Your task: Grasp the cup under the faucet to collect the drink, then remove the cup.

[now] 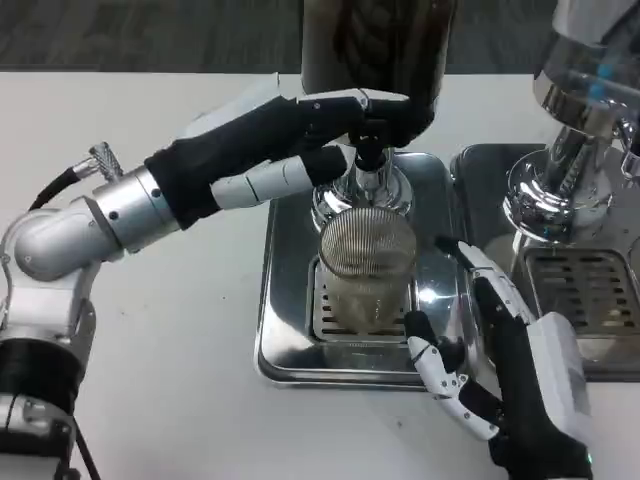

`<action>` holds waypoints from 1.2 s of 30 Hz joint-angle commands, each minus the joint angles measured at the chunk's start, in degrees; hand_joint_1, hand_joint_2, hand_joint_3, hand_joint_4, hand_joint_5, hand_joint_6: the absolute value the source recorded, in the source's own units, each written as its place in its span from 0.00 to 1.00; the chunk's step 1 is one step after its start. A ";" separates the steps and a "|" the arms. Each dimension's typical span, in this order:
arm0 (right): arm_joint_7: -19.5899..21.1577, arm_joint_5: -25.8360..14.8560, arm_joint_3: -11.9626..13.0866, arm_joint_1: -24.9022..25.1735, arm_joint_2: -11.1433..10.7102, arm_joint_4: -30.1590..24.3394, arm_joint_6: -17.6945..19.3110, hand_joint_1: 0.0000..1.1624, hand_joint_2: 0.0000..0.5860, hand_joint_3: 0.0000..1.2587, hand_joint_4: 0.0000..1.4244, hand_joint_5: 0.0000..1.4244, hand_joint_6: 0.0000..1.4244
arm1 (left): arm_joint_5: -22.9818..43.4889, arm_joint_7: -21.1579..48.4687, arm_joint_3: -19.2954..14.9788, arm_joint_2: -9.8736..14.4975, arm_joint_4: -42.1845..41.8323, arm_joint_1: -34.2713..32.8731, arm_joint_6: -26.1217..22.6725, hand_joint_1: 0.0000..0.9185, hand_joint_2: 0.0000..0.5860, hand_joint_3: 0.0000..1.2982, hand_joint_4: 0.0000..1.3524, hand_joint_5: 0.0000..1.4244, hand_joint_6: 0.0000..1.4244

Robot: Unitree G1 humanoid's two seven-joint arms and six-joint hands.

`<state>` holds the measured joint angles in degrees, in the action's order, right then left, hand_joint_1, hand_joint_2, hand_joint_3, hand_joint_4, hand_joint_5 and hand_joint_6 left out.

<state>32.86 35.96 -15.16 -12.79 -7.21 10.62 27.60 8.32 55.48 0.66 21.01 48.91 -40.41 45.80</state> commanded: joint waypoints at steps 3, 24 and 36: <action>-1.10 -0.97 0.83 -0.44 0.28 -1.24 -0.72 0.36 0.61 0.14 0.08 0.08 0.10 | -1.87 -0.42 1.66 0.61 0.28 1.55 4.05 0.00 0.12 0.19 0.14 0.15 0.09; -12.11 -10.33 2.73 2.04 -0.96 -0.40 -0.64 0.44 0.40 0.00 0.00 0.00 0.01 | -5.80 -6.55 4.05 2.38 1.97 1.97 12.53 0.00 0.12 0.20 0.16 0.16 0.10; -25.19 -22.59 5.66 5.16 -3.04 3.03 4.05 0.45 0.36 0.00 0.00 0.00 0.00 | -5.89 -7.83 4.65 2.96 1.78 2.50 12.89 0.00 0.14 0.21 0.17 0.16 0.11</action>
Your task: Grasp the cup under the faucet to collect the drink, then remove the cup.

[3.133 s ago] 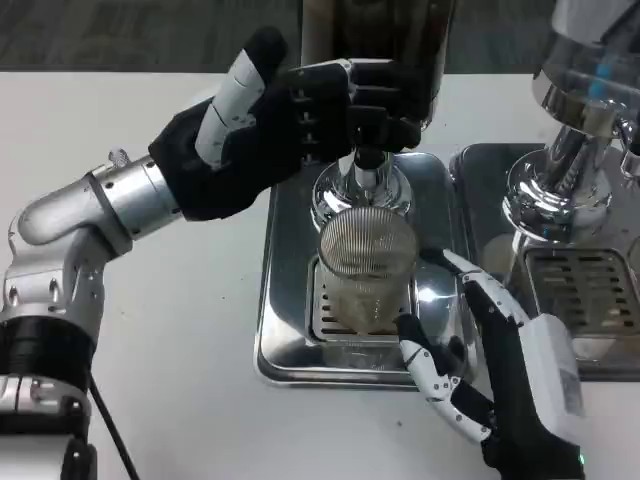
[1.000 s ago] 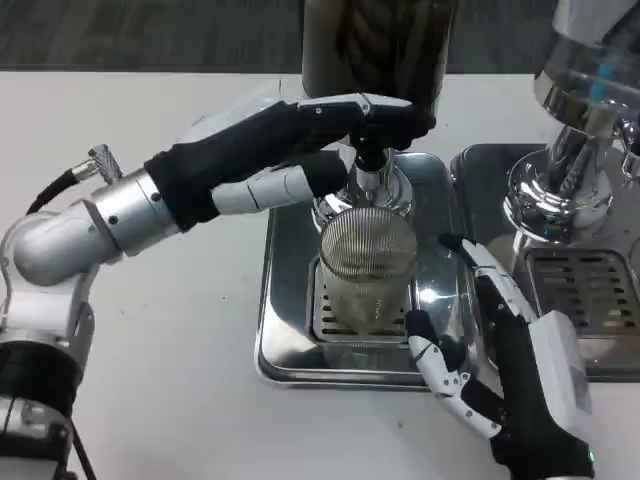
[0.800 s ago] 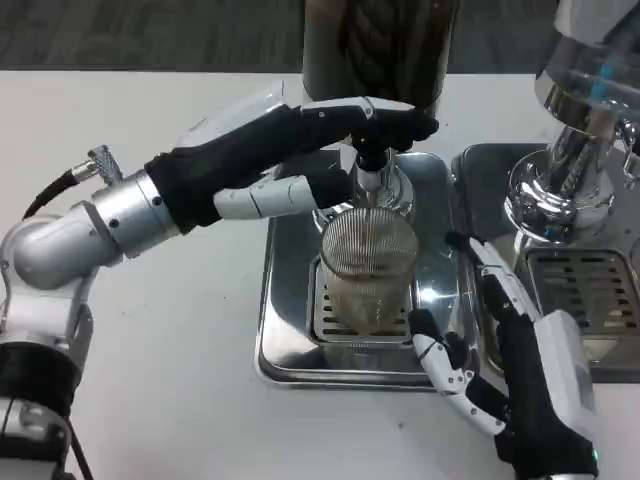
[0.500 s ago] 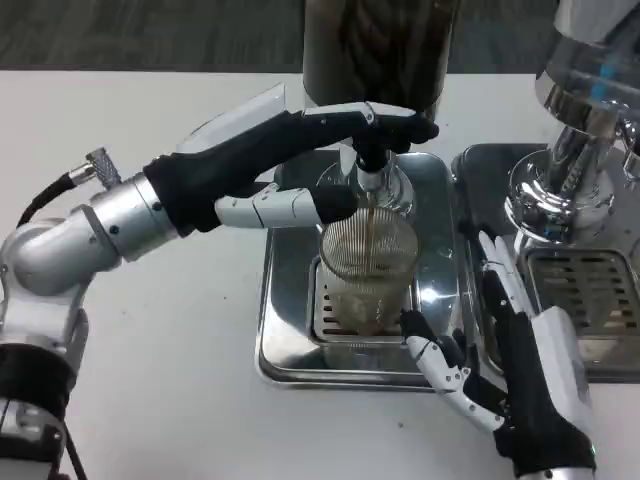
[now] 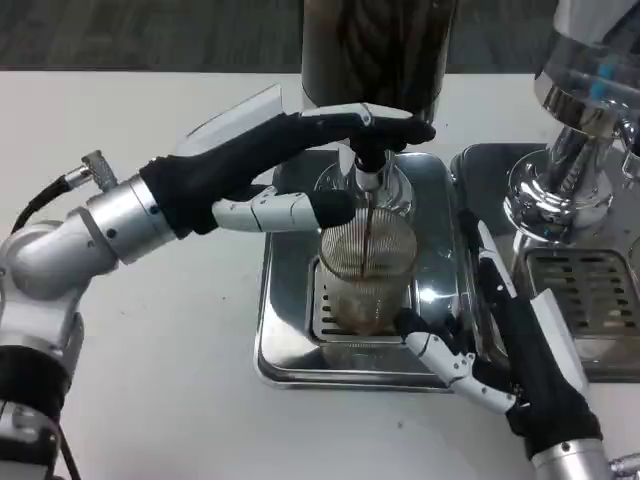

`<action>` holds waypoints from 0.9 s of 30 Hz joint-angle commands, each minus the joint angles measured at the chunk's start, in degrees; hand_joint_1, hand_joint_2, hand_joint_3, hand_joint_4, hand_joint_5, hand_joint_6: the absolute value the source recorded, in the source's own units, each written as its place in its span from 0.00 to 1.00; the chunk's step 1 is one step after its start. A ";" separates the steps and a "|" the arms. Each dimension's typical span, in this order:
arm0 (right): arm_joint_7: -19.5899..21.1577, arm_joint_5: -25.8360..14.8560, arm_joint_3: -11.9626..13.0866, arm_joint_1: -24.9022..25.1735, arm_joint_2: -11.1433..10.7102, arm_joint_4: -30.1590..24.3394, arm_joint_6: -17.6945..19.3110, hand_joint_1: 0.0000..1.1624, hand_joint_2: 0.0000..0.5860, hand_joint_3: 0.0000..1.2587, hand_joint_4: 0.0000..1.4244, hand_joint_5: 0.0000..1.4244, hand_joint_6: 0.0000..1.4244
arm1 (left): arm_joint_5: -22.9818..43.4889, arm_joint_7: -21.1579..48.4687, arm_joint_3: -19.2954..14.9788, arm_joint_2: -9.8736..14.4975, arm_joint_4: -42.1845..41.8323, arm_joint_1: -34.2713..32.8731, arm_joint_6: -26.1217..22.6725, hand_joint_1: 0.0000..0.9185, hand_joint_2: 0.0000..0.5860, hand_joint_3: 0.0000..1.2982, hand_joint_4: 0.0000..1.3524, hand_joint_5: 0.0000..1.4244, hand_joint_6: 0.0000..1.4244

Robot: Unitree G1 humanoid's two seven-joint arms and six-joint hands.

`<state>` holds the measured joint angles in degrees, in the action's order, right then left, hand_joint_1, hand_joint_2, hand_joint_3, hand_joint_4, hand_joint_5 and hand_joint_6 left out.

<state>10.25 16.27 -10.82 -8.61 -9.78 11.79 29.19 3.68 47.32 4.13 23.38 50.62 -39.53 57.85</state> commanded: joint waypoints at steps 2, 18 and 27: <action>-3.58 -3.85 1.88 1.35 -0.40 2.68 3.33 0.46 0.36 0.00 0.00 0.00 0.00 | -1.25 0.11 1.33 0.64 0.03 1.68 0.81 0.00 0.14 0.21 0.17 0.16 0.11; -10.16 -3.58 3.00 5.35 -2.22 4.55 3.17 0.54 0.36 0.00 0.00 0.00 0.01 | -0.85 -0.97 2.02 1.73 -1.10 2.69 0.80 0.00 0.16 0.22 0.18 0.17 0.11; -9.31 1.09 2.79 7.03 -2.15 3.65 0.20 0.64 0.36 0.00 0.00 0.00 0.06 | -0.83 -1.29 2.13 2.25 -1.91 3.22 0.40 0.00 0.16 0.23 0.19 0.17 0.11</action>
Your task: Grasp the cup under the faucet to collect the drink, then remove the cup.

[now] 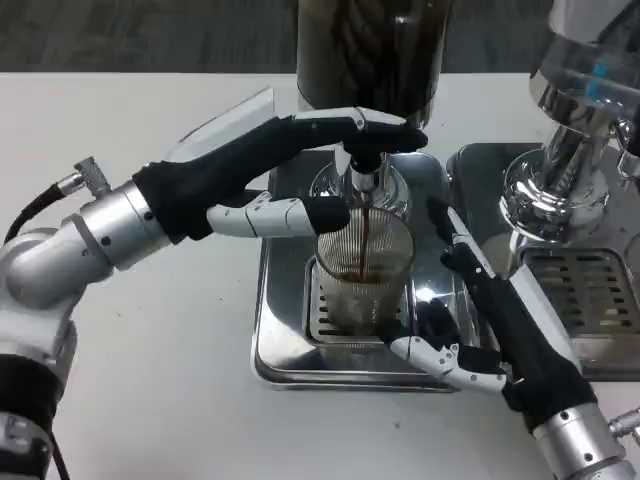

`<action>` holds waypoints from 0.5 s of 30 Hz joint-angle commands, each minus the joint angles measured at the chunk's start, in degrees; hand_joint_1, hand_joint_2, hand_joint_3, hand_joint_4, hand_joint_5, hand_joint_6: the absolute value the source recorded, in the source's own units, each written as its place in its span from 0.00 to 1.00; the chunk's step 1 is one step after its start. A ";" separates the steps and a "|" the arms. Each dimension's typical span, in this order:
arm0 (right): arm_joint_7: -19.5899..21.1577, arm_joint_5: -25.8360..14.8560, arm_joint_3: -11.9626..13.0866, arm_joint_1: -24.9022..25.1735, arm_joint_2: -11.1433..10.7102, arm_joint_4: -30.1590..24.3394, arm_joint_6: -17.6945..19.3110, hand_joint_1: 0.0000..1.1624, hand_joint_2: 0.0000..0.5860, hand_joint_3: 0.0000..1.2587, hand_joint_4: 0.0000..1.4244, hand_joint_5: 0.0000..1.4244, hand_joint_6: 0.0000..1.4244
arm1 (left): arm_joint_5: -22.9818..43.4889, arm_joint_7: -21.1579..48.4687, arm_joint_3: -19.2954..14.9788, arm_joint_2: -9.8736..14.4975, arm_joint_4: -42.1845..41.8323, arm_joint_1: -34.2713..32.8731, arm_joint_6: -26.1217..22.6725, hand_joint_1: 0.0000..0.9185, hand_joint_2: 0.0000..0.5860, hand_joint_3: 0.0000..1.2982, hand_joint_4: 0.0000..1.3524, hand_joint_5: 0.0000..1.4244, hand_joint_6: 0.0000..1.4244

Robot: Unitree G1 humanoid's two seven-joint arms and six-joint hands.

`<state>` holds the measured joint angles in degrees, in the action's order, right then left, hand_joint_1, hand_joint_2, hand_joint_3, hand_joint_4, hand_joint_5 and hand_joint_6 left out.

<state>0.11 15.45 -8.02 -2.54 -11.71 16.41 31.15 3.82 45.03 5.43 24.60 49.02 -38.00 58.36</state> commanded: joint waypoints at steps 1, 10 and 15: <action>1.02 2.54 -0.11 1.20 -0.18 -1.03 -2.17 0.65 0.36 0.00 0.00 0.00 0.06 | -1.01 0.95 0.84 1.07 -0.34 1.70 -0.09 0.00 0.17 0.23 0.19 0.17 0.11; 1.94 3.74 -0.37 2.68 0.67 -0.43 -4.59 0.65 0.35 0.00 0.00 0.00 0.07 | -1.08 0.73 0.81 1.36 -0.68 1.98 -0.23 0.00 0.18 0.23 0.19 0.17 0.11; 1.40 3.35 -0.67 3.85 0.97 0.44 -5.22 0.64 0.35 0.00 0.00 0.00 0.07 | -1.19 0.51 0.75 1.57 -0.82 2.16 -0.26 0.00 0.18 0.24 0.20 0.17 0.11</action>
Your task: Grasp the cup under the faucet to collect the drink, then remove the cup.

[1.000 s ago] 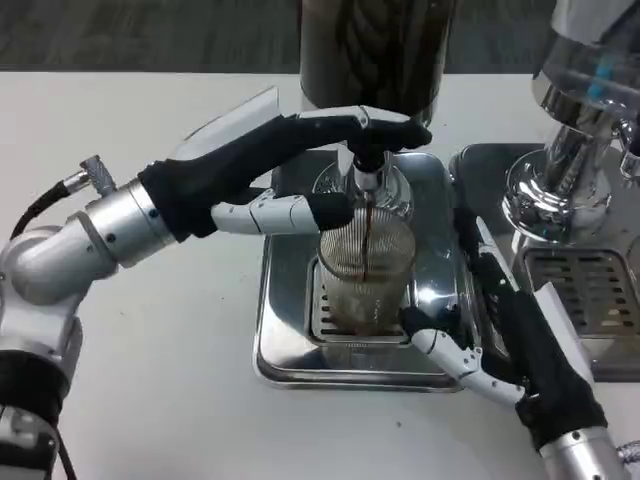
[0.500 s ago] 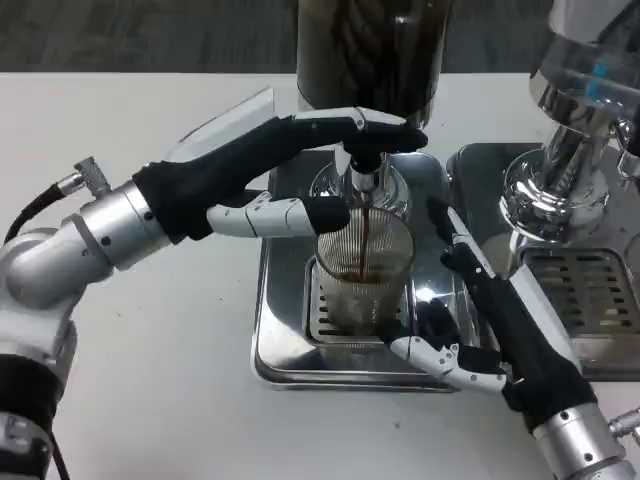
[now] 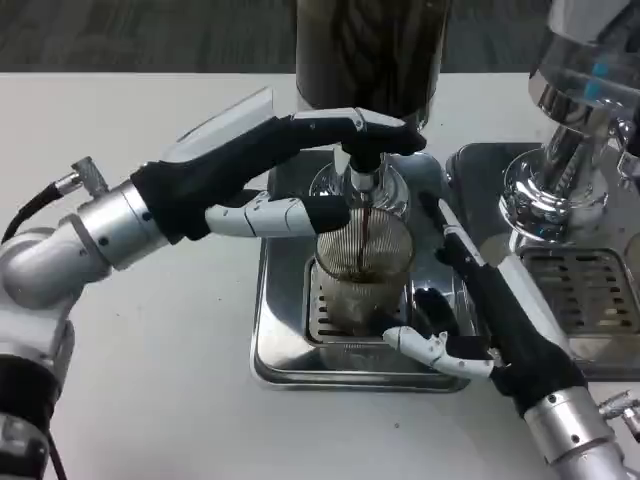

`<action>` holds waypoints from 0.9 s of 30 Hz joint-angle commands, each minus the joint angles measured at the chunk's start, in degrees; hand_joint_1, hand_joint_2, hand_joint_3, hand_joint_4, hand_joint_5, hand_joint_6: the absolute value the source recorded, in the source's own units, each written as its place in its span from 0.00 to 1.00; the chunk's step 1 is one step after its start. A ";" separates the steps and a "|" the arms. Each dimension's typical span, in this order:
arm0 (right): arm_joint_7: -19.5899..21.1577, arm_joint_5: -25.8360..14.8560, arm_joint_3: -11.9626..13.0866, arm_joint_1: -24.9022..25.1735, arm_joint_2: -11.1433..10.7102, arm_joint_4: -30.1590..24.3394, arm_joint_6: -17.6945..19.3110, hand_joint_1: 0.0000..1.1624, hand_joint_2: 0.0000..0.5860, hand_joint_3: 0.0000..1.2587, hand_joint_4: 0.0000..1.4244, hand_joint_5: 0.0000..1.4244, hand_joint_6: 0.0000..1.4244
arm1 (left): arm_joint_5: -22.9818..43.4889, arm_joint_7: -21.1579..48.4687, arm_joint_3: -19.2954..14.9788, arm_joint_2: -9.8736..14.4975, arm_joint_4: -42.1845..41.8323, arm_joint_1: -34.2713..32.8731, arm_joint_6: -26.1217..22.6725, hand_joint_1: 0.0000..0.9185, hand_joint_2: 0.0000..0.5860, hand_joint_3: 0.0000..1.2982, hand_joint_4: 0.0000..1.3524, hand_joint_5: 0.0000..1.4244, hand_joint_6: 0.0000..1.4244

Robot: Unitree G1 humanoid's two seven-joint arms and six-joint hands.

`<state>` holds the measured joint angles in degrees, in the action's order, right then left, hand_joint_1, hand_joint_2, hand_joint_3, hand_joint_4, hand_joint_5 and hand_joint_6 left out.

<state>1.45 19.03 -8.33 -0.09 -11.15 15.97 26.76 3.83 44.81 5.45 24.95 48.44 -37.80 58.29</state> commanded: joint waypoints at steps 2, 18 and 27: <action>-0.10 -0.40 -0.51 1.85 0.47 1.39 -0.92 0.64 0.35 0.00 0.00 0.00 0.07 | -1.23 0.62 0.70 1.35 -0.33 1.99 -0.19 0.00 0.18 0.24 0.20 0.17 0.11; -1.71 -2.15 -1.50 6.35 0.89 6.75 0.10 0.62 0.38 0.00 0.00 0.00 0.08 | -1.25 0.36 0.84 2.01 -0.84 2.52 -0.53 0.00 0.18 0.24 0.20 0.18 0.11; -1.97 -2.44 -1.91 8.22 1.51 9.36 0.79 0.62 0.37 0.00 0.00 0.00 0.08 | -1.40 0.07 0.91 2.31 -1.04 2.78 -0.46 0.00 0.19 0.25 0.20 0.18 0.11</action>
<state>-0.26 17.03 -10.02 7.13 -9.64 24.56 26.49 3.81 43.88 5.54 25.97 47.31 -36.75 58.15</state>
